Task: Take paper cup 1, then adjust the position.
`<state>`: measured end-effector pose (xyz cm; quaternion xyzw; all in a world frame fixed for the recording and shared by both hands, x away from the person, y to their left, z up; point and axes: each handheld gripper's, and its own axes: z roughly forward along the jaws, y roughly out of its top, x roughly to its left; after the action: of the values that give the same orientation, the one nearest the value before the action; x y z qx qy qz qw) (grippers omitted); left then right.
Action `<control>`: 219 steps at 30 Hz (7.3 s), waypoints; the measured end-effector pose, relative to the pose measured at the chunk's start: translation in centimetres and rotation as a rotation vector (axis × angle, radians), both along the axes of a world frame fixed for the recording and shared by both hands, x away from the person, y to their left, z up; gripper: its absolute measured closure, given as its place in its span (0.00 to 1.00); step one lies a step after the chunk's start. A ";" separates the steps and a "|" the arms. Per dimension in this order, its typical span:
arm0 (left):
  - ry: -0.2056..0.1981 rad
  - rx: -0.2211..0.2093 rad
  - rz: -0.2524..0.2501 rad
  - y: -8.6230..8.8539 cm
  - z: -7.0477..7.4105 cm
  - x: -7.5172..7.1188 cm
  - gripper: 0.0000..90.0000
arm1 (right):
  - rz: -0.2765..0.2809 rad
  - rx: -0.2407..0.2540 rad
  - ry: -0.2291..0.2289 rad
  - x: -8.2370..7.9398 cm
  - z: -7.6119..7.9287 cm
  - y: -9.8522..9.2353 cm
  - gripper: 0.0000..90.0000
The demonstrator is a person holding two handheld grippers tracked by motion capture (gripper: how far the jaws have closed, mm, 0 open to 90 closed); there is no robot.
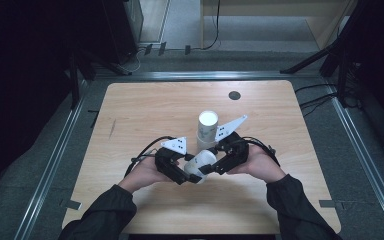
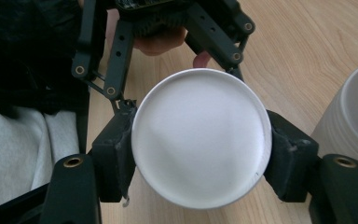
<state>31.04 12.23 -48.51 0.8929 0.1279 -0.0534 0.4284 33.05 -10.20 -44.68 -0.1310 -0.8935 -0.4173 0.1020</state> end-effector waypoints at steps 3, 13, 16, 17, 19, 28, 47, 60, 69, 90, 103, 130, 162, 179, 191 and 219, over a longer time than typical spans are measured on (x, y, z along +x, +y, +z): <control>0.007 0.002 -0.003 0.0 0.0 0.0 0.33 | 0.002 0.000 -0.003 0.0 0.0 0.0 0.39; 0.020 -0.016 0.004 1.0 0.6 0.3 0.34 | 0.004 0.013 -0.026 -0.2 0.1 -0.2 0.28; 0.023 -0.014 0.010 1.5 0.8 0.5 0.33 | -0.010 0.007 -0.043 -0.2 0.1 -0.4 0.26; 0.027 -0.012 0.013 1.6 0.9 0.5 0.33 | -0.013 0.004 -0.048 -0.2 0.1 -0.5 0.26; 0.030 -0.002 0.016 1.8 1.0 0.6 0.33 | -0.022 0.003 -0.048 -0.3 0.0 -0.7 0.26; 0.048 0.049 0.006 2.2 1.3 0.6 0.33 | -0.052 -0.046 -0.094 -1.1 -0.8 -1.4 0.27; -0.006 0.207 -0.036 2.1 4.3 1.4 0.33 | -0.070 -0.026 -0.126 -2.4 -1.8 -2.3 0.29; -0.060 0.371 -0.113 0.6 4.8 1.5 0.33 | -0.041 -0.002 -0.133 -2.2 -1.9 -1.8 0.28; -0.062 0.411 -0.138 -0.3 3.9 0.9 0.33 | -0.010 0.001 -0.132 -2.4 -2.0 -1.1 0.28; -0.030 0.409 -0.199 -2.3 3.0 0.3 0.33 | 0.041 0.007 -0.118 -2.5 -2.2 0.4 0.38; -0.025 0.303 -0.139 -1.3 3.2 0.3 0.09 | 0.017 0.039 -0.111 -2.2 -1.5 -0.4 0.38; 0.022 0.080 -0.029 0.6 1.7 -0.8 0.10 | 0.013 0.119 -0.112 -2.2 -0.3 -2.0 0.38; 0.014 0.020 -0.074 1.1 2.1 -0.5 0.29 | 0.037 0.086 -0.101 -2.4 -0.8 -1.2 0.29; -0.011 0.151 -0.048 2.5 5.0 1.0 0.29 | -0.004 0.053 -0.126 -2.2 -1.0 -1.8 0.27; -0.028 0.325 -0.087 0.9 4.9 1.3 0.29 | -0.014 0.031 -0.141 -2.0 -1.4 -1.5 0.27; 0.007 0.444 -0.168 -2.2 2.3 0.3 0.29 | 0.079 -0.054 -0.121 -2.3 -3.2 1.4 0.38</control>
<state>31.38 10.01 -46.26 0.9725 0.0632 -0.0625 0.2151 30.72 -8.83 -47.91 -0.0729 -0.9135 -0.3956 0.0608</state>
